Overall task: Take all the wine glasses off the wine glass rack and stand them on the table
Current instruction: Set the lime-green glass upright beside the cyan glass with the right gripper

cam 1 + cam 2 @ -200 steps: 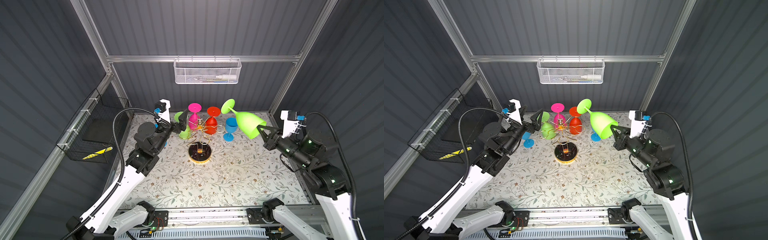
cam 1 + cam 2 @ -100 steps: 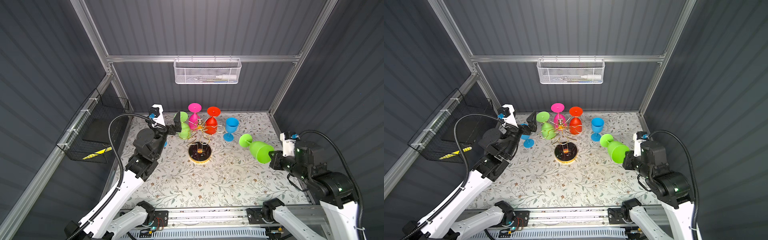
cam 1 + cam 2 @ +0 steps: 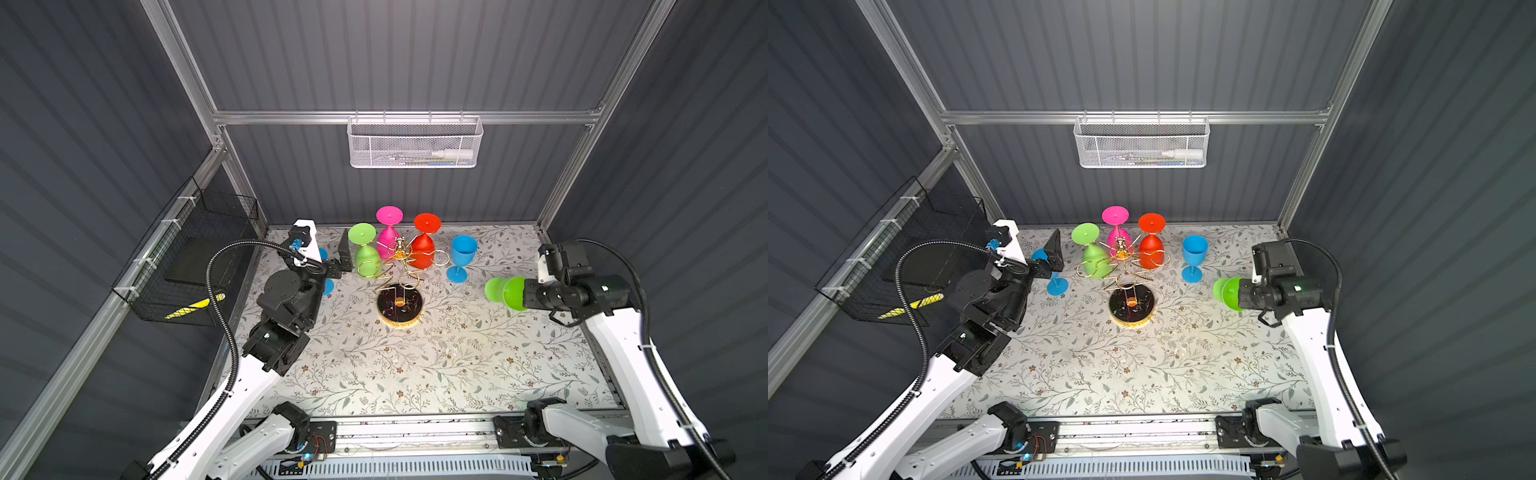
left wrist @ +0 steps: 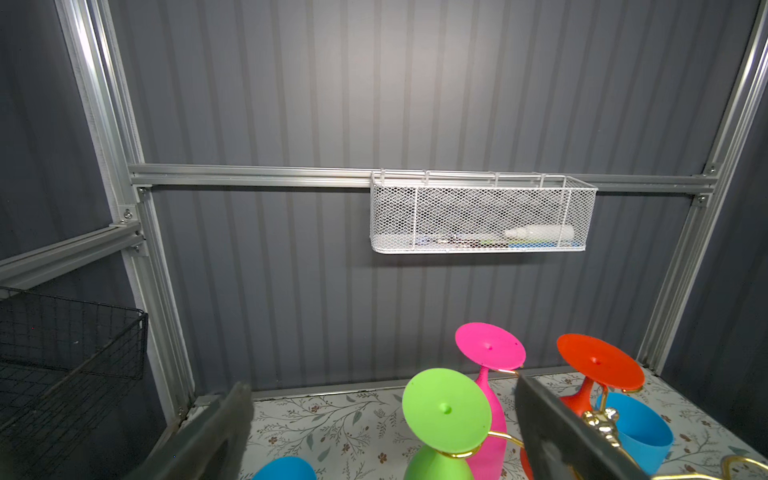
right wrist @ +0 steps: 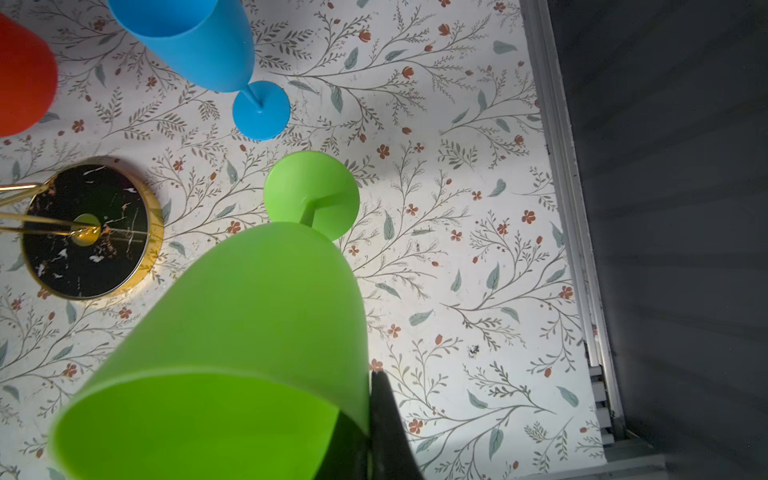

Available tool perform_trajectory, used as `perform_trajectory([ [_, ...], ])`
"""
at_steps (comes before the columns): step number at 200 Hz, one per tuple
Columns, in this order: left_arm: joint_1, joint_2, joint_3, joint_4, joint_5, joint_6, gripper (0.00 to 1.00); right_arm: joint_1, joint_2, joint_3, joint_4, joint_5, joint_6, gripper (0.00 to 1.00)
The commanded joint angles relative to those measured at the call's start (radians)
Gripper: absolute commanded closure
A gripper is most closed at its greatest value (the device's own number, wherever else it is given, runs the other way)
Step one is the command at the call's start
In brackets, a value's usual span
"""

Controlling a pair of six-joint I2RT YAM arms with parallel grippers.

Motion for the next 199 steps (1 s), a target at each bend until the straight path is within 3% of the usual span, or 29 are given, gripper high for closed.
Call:
perform_trajectory([
  [1,0.005,-0.014,-0.017,-0.003,-0.044,0.053,0.01,-0.031,0.081,0.049,0.066,-0.026,-0.046,1.0],
  [132,0.005,0.038,0.022,-0.055,-0.073,0.002,0.01,-0.074,0.619,0.405,0.036,-0.029,-0.144,0.99],
  [199,0.02,0.069,0.043,-0.101,-0.124,-0.025,0.0,-0.076,0.75,0.506,0.022,-0.048,-0.151,0.88],
])
